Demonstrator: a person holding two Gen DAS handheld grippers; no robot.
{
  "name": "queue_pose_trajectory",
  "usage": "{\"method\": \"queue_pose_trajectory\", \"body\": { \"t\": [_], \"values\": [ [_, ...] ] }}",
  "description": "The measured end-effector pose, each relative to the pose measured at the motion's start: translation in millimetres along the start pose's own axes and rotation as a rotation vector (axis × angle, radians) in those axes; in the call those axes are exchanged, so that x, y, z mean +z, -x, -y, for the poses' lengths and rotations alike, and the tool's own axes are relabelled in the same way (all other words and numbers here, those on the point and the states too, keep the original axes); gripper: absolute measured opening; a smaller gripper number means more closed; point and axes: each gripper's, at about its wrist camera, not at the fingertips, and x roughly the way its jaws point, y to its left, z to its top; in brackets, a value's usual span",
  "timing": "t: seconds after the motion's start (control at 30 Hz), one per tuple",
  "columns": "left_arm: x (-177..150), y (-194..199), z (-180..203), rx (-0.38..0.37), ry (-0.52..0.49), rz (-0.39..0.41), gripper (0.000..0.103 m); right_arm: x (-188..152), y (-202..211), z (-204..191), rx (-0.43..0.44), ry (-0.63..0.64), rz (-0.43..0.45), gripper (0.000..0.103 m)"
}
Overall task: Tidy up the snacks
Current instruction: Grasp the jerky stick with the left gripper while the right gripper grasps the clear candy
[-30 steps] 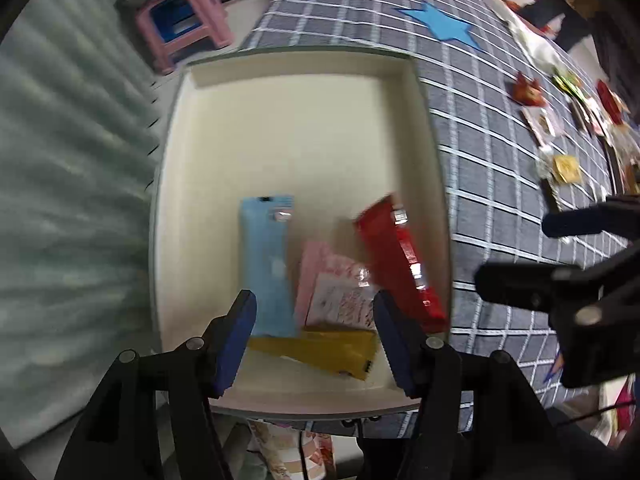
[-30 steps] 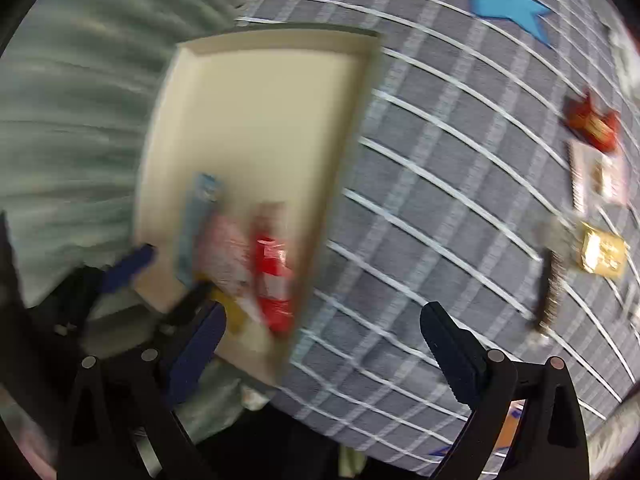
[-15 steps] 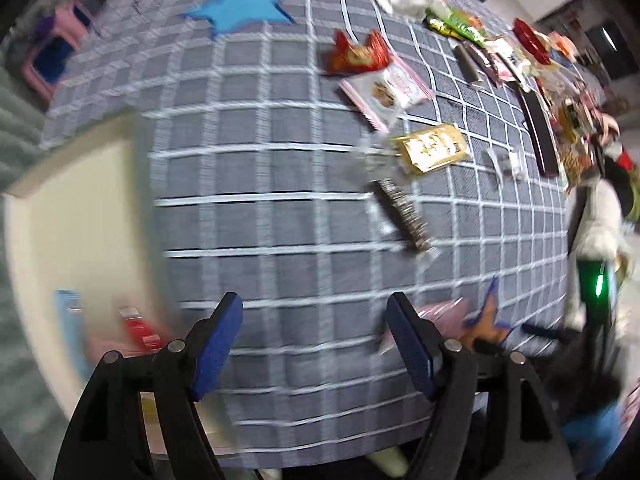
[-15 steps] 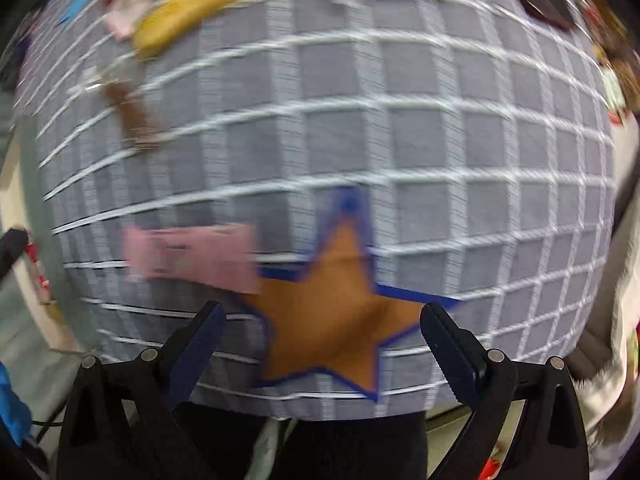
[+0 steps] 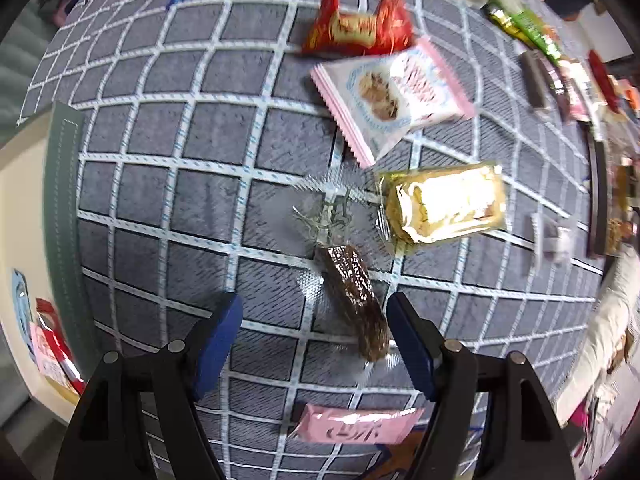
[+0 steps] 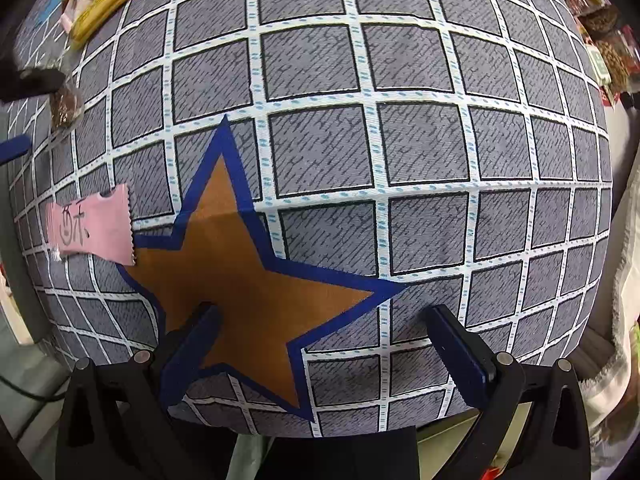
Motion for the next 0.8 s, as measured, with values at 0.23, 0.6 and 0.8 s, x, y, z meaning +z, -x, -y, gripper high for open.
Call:
{"method": "queue_pose_trajectory", "body": {
  "t": [0.23,0.6,0.8],
  "values": [
    [-0.7,-8.7,21.8,0.054,-0.03,0.016,0.081,-15.8,5.8,-7.2,-0.005,0.018,0.006,0.103],
    [-34.8,3.6,34.1,0.098,-0.245,0.036,0.035,-7.2,14.9,-6.3,-0.008,0.054,0.01,0.103],
    [-67.6,0.1,9.3,0.117,-0.294,0.062,0.037,16.3,26.0,11.3,0.168,-0.101,-0.02,0.103]
  ]
}}
